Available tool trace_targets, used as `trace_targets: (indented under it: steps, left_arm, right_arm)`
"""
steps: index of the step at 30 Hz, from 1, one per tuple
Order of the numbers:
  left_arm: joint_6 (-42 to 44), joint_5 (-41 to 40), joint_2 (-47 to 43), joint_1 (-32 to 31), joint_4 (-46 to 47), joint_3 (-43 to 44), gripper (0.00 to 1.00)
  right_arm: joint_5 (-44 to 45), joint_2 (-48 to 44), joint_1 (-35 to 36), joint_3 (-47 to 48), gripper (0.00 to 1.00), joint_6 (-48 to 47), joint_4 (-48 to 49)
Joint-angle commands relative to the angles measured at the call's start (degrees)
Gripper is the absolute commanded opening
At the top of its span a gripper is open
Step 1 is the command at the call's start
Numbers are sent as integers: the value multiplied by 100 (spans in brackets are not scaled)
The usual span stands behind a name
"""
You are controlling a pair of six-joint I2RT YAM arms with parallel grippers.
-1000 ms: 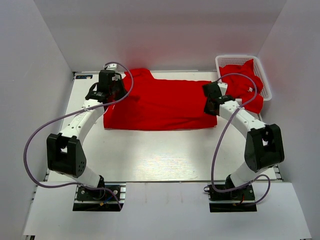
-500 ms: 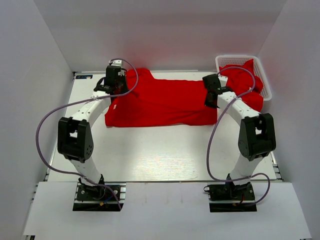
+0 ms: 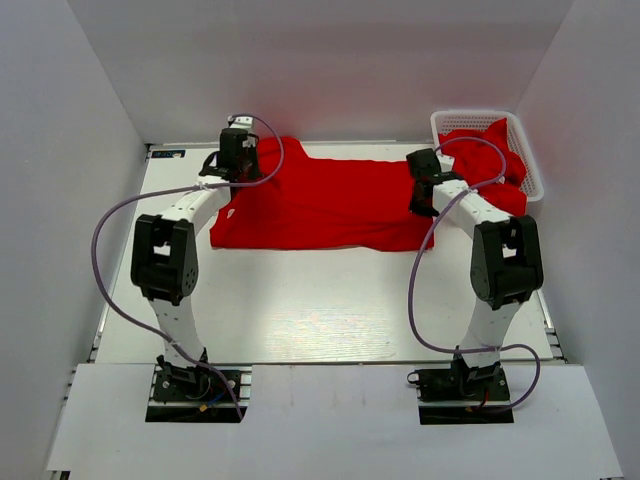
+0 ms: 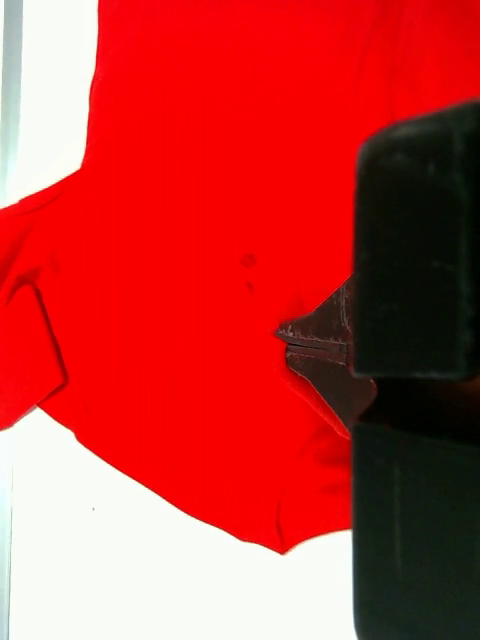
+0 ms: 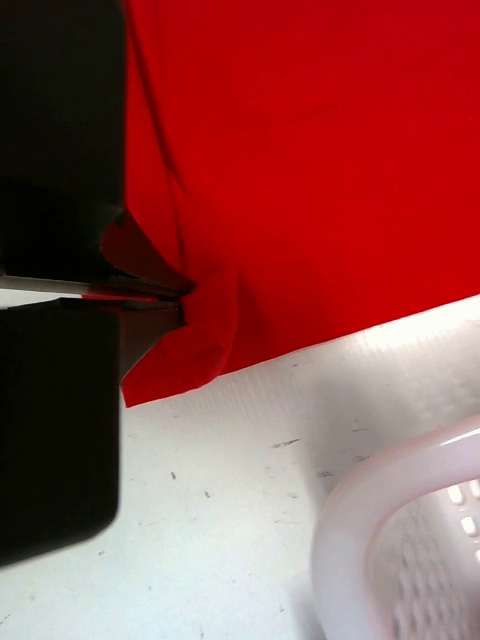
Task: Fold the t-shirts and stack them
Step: Fold the flattened tshirt in 1/3 of the way
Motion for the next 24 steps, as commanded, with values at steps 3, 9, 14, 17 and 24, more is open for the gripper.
trace_targets:
  steps: [3,9,14,17,24]
  left_arm:
    - [80,-243,457,106,-26,605,0]
    - [-192,-815,1056,220,-930,1649,76]
    - [-193,-816,1232,221,-1275,2241,100]
    - [-193,-736,1128,221,-1407,2373,100]
    - [-536,71,-23,221,-1312,882,100]
  right_arm:
    - [-53,226,-103,401,0,-175,212]
    - [157,753,-156,1190,46,-255,-262]
    - [-44,693,-156,1421,81,-351,-474]
    - [-351,482,-130,1298,90,-369,-535]
    - [-1748,-150,-85,202,90,-413,-70]
